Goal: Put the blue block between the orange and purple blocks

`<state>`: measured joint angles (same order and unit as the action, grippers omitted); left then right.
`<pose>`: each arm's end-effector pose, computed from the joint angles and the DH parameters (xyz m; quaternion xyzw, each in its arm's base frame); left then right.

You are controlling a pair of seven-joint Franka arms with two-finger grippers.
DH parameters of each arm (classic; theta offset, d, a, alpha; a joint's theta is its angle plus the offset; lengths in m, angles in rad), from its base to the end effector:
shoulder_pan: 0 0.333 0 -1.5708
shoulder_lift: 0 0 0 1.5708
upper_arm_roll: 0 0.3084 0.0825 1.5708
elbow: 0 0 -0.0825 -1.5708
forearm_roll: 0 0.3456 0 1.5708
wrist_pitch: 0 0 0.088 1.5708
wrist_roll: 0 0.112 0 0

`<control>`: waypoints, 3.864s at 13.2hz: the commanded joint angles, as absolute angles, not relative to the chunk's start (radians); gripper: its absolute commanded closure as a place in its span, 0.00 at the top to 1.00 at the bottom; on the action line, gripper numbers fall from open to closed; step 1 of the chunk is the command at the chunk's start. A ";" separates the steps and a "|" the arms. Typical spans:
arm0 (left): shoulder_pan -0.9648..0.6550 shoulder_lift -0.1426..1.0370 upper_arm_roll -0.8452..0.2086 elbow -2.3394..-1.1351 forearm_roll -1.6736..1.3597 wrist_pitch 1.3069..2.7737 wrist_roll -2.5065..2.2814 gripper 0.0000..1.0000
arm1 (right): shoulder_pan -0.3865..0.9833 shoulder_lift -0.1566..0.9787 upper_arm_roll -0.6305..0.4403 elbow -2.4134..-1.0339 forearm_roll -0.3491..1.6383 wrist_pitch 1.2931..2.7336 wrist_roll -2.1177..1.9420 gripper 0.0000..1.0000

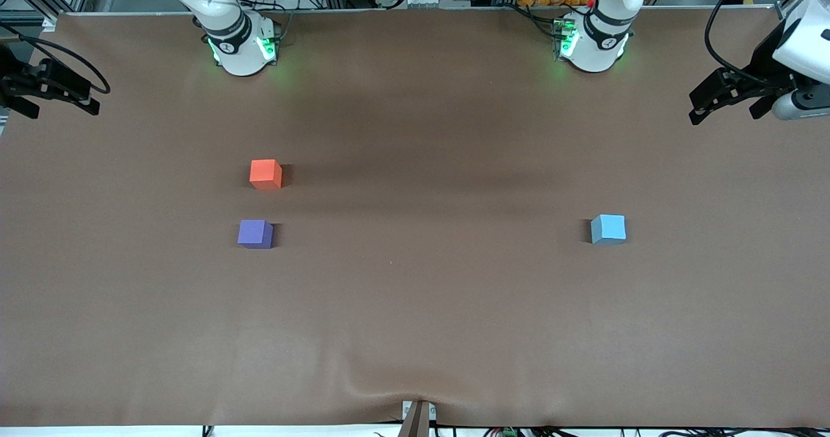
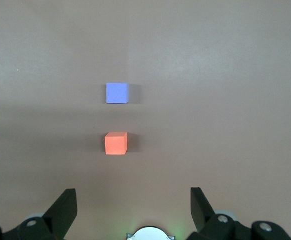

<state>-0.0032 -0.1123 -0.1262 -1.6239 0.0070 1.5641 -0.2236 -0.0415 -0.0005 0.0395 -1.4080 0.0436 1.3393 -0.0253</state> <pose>0.4771 -0.0653 0.6438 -0.9985 -0.0474 -0.0273 0.0059 0.4901 0.0047 0.6614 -0.9991 -0.0159 0.0338 0.0218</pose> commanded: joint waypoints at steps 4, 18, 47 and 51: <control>0.002 -0.101 -0.117 -1.611 0.000 1.542 -0.215 1.00 | -0.061 0.005 0.041 -1.397 0.061 1.313 -0.034 1.00; 0.055 -0.091 -0.118 -1.628 0.003 1.529 -0.055 1.00 | -0.063 0.005 0.041 -1.397 0.063 1.310 -0.034 1.00; 0.055 -0.087 -0.117 -1.681 -0.005 1.568 -0.057 1.00 | -0.092 0.008 0.041 -1.402 0.066 1.278 -0.034 1.00; 0.054 -0.086 -0.118 -1.865 -0.005 1.777 -0.057 1.00 | -0.092 0.008 0.041 -1.402 0.066 1.278 -0.034 1.00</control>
